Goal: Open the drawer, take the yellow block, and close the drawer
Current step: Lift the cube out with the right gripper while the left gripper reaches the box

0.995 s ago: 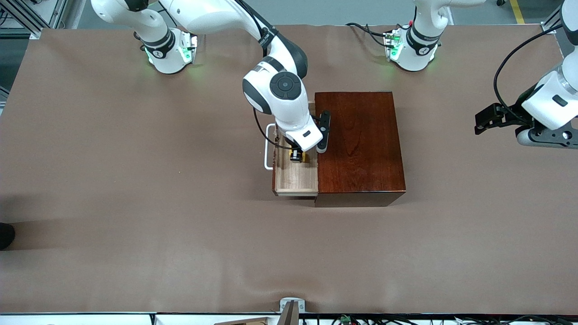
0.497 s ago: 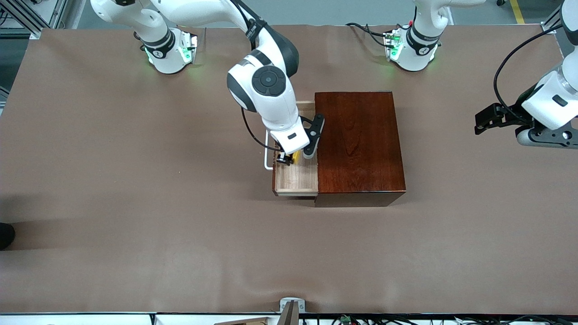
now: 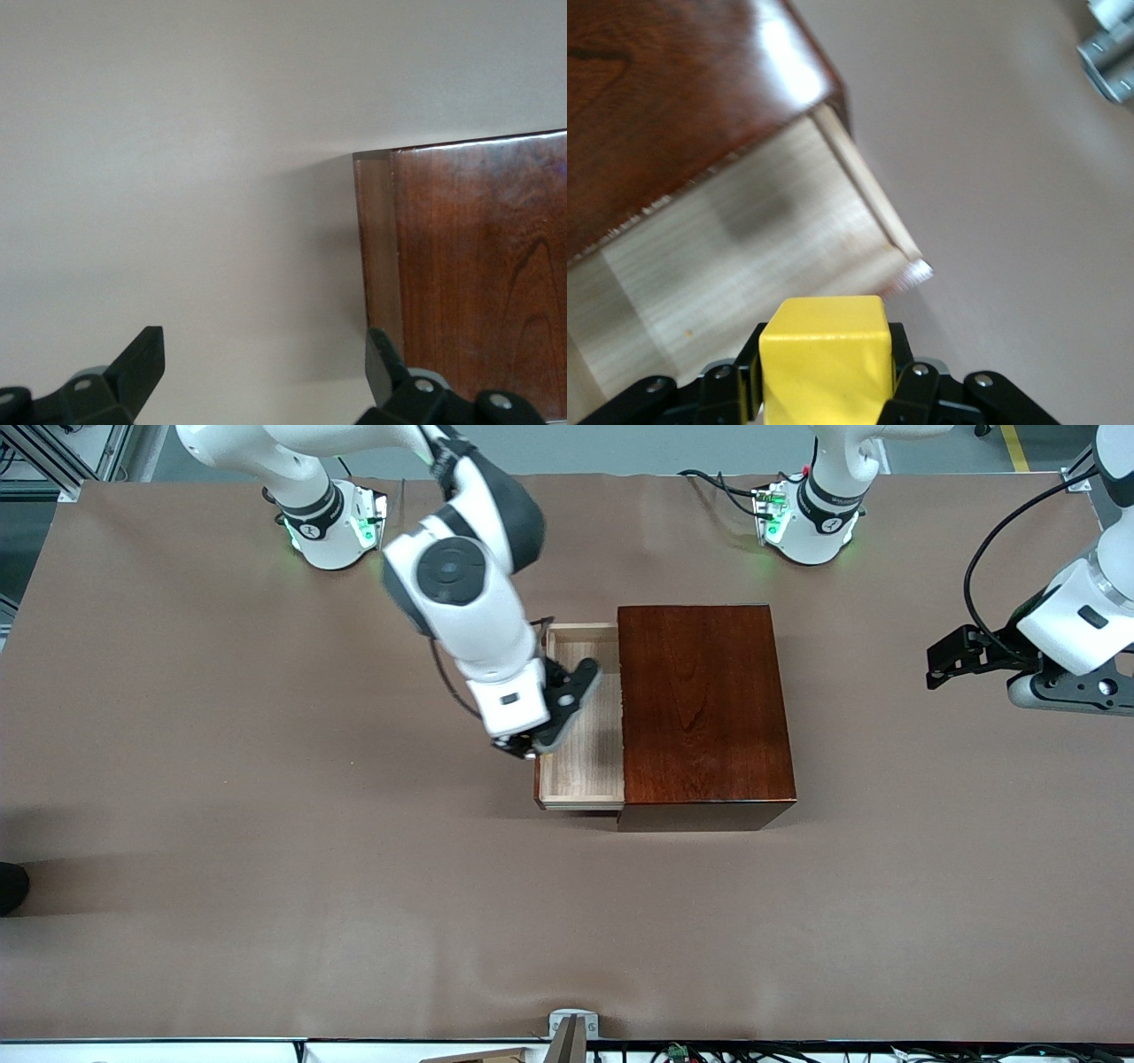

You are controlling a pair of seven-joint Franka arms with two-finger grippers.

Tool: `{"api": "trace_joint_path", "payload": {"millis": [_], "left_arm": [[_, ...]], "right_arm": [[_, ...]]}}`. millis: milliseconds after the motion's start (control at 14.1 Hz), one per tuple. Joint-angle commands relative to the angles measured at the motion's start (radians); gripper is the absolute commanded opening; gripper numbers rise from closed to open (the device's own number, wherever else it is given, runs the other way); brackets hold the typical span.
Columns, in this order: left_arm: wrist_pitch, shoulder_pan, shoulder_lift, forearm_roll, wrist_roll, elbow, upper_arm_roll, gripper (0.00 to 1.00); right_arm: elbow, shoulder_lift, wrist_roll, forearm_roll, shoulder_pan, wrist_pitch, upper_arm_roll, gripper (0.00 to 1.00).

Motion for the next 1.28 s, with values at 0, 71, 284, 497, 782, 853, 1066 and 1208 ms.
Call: {"api": "trace_joint_path", "payload": {"millis": [0, 71, 284, 497, 782, 853, 1066, 1208], "left_arm": [[-0.002, 0.001, 0.01, 0.005, 0.004, 0.033, -0.033, 1.0], [-0.002, 0.0, 0.016, 0.007, 0.006, 0.041, -0.044, 1.0], [-0.002, 0.0, 0.021, 0.004, 0.003, 0.062, -0.126, 1.0], [-0.002, 0.0, 0.019, -0.056, 0.004, 0.062, -0.177, 1.0], [-0.012, -0.022, 0.019, -0.07, 0.0, 0.059, -0.261, 1.0], [-0.014, -0.022, 0.019, -0.07, -0.002, 0.058, -0.28, 1.0], [-0.006, -0.027, 0.042, -0.058, -0.002, 0.058, -0.352, 1.0], [0.015, -0.027, 0.079, -0.067, 0.016, 0.059, -0.395, 1.0]], "right_arm": [[-0.026, -0.073, 0.024, 0.055, -0.085, -0.068, 0.015, 0.0], [-0.026, -0.085, 0.024, 0.069, -0.113, -0.091, 0.015, 0.0], [-0.062, -0.142, 0.024, 0.08, -0.194, -0.139, 0.015, 0.0], [-0.189, -0.238, 0.021, 0.08, -0.259, -0.133, 0.015, 0.0], [-0.287, -0.327, 0.024, 0.077, -0.326, -0.136, 0.01, 0.0], [-0.321, -0.349, 0.023, 0.077, -0.355, -0.135, 0.01, 0.0], [-0.358, -0.37, 0.018, 0.069, -0.453, -0.141, 0.01, 0.0], [-0.382, -0.375, 0.011, 0.068, -0.512, -0.142, 0.01, 0.0]]}}
